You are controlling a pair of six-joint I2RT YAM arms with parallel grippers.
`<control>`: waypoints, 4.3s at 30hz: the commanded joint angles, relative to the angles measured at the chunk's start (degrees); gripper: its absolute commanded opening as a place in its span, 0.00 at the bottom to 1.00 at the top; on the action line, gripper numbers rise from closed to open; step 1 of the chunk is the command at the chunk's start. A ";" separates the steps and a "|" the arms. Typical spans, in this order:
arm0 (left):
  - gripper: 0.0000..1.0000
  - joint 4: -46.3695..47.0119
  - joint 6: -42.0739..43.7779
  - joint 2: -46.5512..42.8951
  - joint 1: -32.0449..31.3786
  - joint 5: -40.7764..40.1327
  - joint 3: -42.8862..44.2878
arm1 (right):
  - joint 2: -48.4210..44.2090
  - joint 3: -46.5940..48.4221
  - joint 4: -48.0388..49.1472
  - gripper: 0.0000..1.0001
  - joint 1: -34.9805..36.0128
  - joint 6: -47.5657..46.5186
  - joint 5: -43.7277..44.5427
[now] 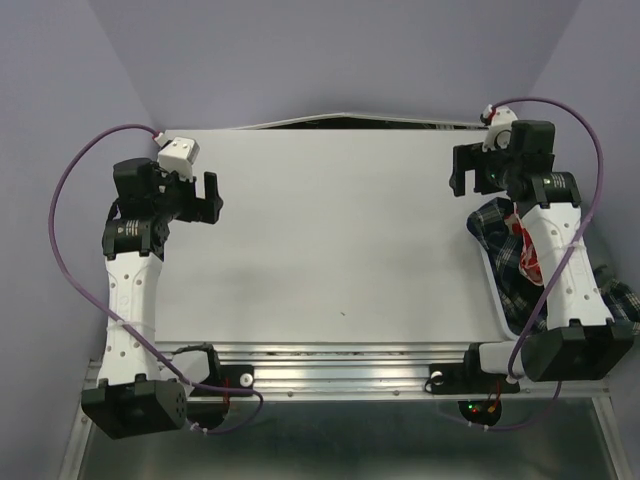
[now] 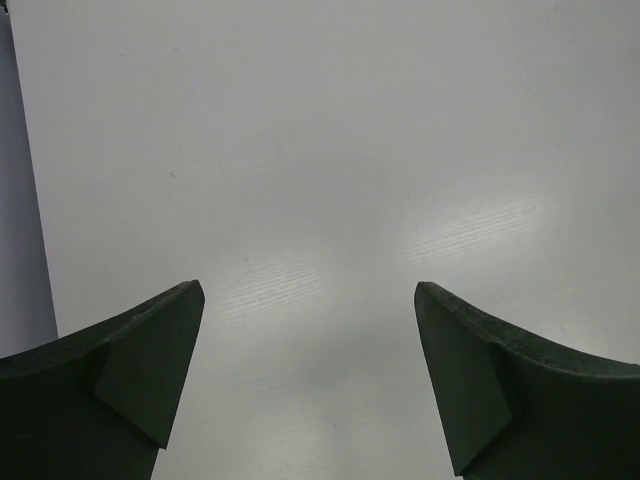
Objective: Fold and stack the skirts
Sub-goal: Grab the skirt from the pile, then move the skirt to the center of the board
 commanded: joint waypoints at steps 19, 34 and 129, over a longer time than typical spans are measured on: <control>0.99 -7.12 -0.82 10.98 0.02 5.47 14.65 | 13.55 4.71 14.27 1.00 12.78 -13.94 56.33; 0.99 -7.38 -1.96 14.59 -0.24 10.30 17.29 | 22.41 2.49 24.30 1.00 -5.50 -16.58 47.56; 0.79 1.58 12.28 23.91 -16.15 -5.07 -0.37 | 18.46 -14.55 14.46 0.70 27.63 9.52 0.34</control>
